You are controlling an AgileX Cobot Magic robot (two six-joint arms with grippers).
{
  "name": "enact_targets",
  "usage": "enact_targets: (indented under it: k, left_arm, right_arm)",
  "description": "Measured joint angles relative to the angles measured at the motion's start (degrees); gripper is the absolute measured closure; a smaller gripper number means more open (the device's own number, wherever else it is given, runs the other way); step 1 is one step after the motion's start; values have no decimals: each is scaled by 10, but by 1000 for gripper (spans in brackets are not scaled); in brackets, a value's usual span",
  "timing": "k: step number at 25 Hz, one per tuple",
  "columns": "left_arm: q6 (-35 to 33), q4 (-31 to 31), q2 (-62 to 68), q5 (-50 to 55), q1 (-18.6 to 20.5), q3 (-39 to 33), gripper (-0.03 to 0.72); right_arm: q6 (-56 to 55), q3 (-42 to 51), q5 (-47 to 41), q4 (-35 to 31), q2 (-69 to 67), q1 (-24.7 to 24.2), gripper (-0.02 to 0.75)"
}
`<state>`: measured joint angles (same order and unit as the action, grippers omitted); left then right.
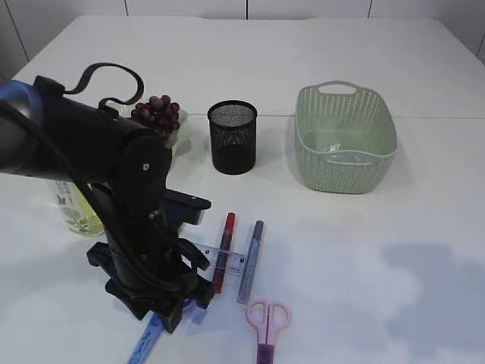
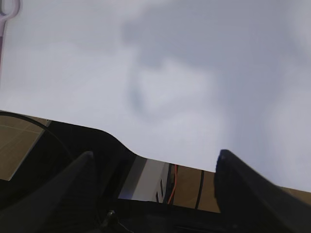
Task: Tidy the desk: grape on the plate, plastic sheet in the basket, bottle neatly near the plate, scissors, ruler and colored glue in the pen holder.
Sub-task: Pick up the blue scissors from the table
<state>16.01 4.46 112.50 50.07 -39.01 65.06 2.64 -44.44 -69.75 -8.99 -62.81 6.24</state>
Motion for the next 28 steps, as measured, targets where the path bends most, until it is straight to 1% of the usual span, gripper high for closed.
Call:
enact_targets:
  k: [17,28]
  left_arm:
    - [0,0,9,-11,0,4,356]
    - [3,0,9,5,0,4,356]
  right_arm:
    - [1,0,0,-3,0,0,155]
    - [2,0,0,-3,0,0,155]
